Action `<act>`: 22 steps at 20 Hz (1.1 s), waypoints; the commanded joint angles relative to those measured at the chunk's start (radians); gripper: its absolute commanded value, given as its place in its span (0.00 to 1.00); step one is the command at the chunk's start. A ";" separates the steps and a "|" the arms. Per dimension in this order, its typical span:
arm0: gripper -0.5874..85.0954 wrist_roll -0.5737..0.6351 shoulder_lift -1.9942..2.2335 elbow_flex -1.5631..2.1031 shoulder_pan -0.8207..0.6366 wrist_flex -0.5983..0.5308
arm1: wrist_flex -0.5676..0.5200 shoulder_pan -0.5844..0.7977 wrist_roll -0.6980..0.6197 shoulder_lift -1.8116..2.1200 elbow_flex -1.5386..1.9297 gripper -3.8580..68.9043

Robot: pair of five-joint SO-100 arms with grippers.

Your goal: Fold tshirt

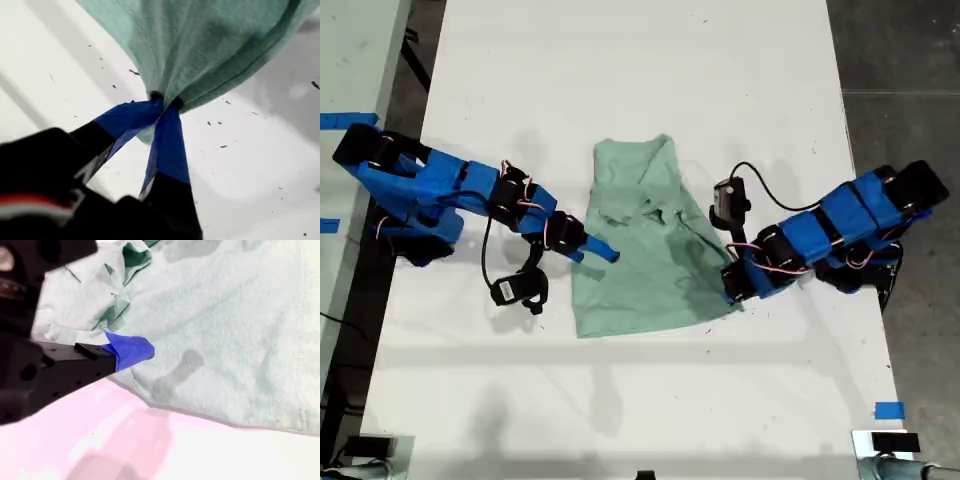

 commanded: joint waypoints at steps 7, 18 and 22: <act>0.41 0.003 0.081 -0.011 -0.008 0.003 | -0.117 0.121 -0.202 -0.523 -0.713 0.03; 0.40 -0.032 0.089 -0.015 0.002 0.012 | 0.069 0.173 -0.325 -0.442 -0.913 0.45; 0.39 -0.227 0.089 -0.071 0.074 0.133 | 0.206 0.244 -0.333 -0.256 -0.752 0.43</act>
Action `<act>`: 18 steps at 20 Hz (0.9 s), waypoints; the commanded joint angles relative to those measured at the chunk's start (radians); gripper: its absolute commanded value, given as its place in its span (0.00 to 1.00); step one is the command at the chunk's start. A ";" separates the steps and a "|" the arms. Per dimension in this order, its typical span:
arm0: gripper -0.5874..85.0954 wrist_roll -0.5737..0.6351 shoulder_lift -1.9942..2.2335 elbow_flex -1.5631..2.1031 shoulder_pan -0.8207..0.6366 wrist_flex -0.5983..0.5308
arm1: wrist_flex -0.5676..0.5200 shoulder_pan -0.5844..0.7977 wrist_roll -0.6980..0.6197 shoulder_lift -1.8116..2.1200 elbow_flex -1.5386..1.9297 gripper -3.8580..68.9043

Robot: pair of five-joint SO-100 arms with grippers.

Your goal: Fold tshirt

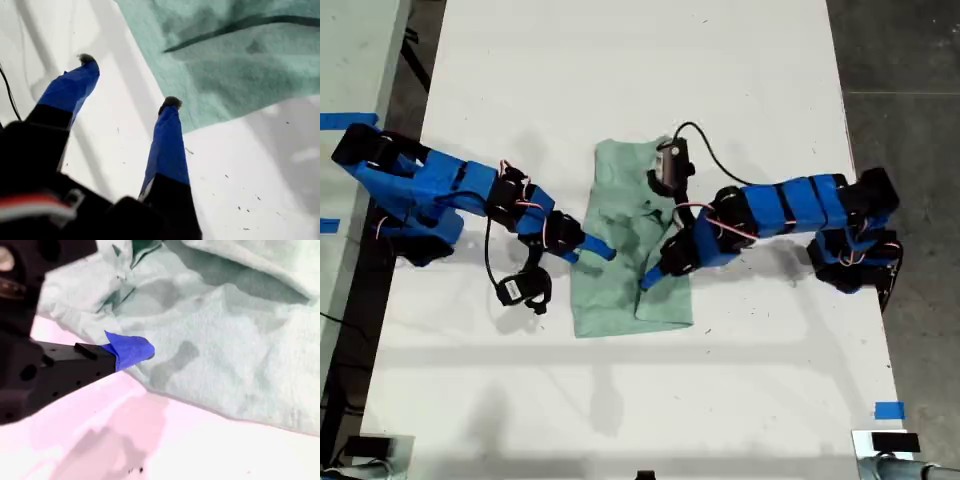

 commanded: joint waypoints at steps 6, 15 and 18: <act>0.37 -0.390 -0.031 -0.321 0.247 0.256 | 0.051 0.060 -0.003 0.206 0.196 0.36; 0.38 -0.344 -0.469 -0.862 0.299 0.630 | 0.064 0.092 0.005 0.360 0.371 0.38; 0.39 -0.249 -0.541 -0.868 0.290 0.646 | 0.060 0.092 0.012 0.414 0.422 0.38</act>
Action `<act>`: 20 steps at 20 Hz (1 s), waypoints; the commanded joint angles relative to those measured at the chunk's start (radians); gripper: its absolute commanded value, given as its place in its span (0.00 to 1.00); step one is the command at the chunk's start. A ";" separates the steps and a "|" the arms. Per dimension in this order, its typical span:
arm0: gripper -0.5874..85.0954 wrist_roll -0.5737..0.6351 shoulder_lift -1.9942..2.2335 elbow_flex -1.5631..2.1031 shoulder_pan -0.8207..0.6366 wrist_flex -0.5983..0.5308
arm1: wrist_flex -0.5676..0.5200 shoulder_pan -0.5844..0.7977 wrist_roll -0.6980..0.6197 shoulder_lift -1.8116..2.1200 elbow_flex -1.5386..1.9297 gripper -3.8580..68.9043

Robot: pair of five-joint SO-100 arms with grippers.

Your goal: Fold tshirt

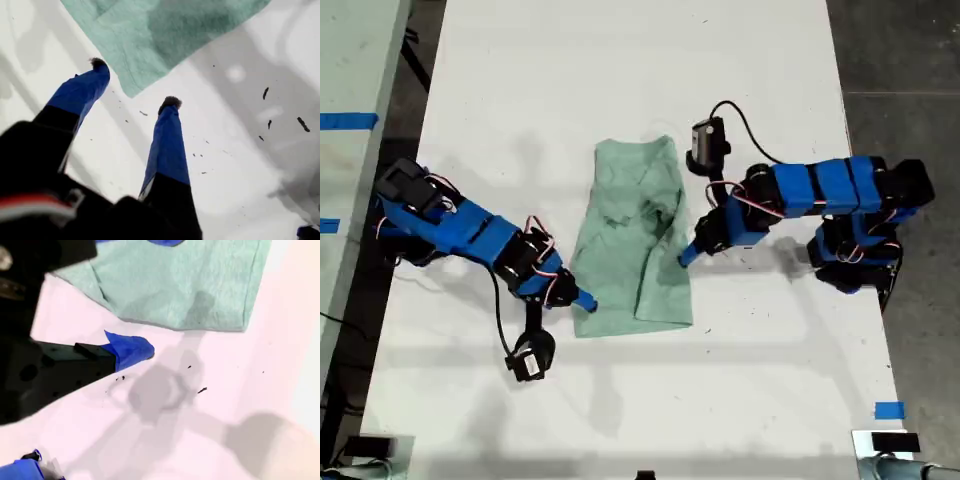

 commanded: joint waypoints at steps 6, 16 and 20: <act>0.39 0.127 -0.120 -0.146 -0.012 0.000 | -0.067 0.009 0.023 0.176 0.112 0.37; 0.23 0.084 -0.236 -0.184 -0.011 -0.109 | -0.083 0.000 0.035 0.204 0.160 0.37; 0.06 0.078 -0.258 -0.184 -0.020 -0.129 | -0.106 -0.008 0.054 0.255 0.232 0.36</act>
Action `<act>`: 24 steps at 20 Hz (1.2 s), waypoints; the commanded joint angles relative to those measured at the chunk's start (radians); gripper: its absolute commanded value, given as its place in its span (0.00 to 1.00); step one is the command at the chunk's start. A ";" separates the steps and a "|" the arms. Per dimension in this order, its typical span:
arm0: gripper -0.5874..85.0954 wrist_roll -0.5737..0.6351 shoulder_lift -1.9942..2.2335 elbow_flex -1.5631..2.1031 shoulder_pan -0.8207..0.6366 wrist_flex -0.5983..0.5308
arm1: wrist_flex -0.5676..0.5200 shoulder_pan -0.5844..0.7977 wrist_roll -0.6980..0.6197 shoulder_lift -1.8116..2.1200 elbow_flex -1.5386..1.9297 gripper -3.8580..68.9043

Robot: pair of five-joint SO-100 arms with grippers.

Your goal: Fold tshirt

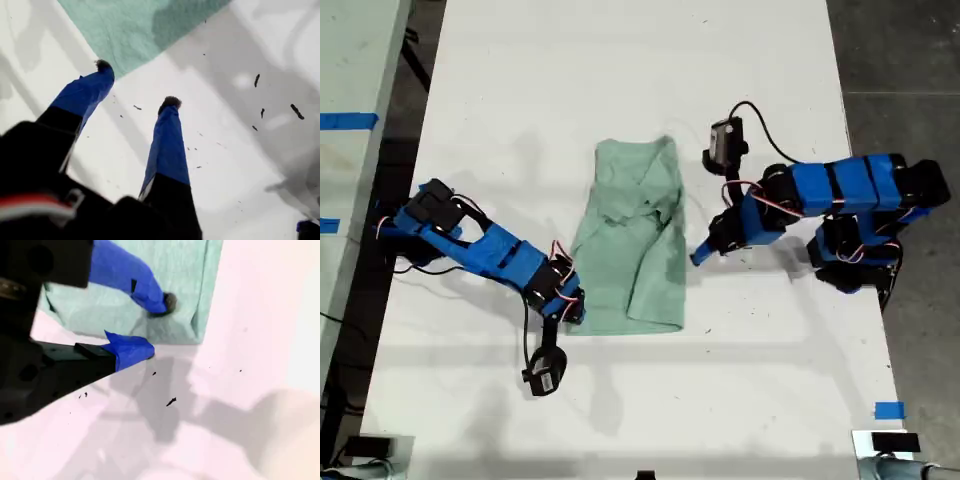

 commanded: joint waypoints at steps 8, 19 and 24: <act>0.01 -0.002 0.029 -0.081 -0.017 -0.064 | -0.060 -0.014 0.041 0.178 0.117 0.31; 0.32 -0.029 0.195 -0.083 -0.009 0.046 | -0.117 -0.029 0.048 0.184 0.149 0.30; 0.32 -0.048 0.253 -0.081 -0.014 0.137 | -0.135 -0.037 0.054 0.189 0.158 0.30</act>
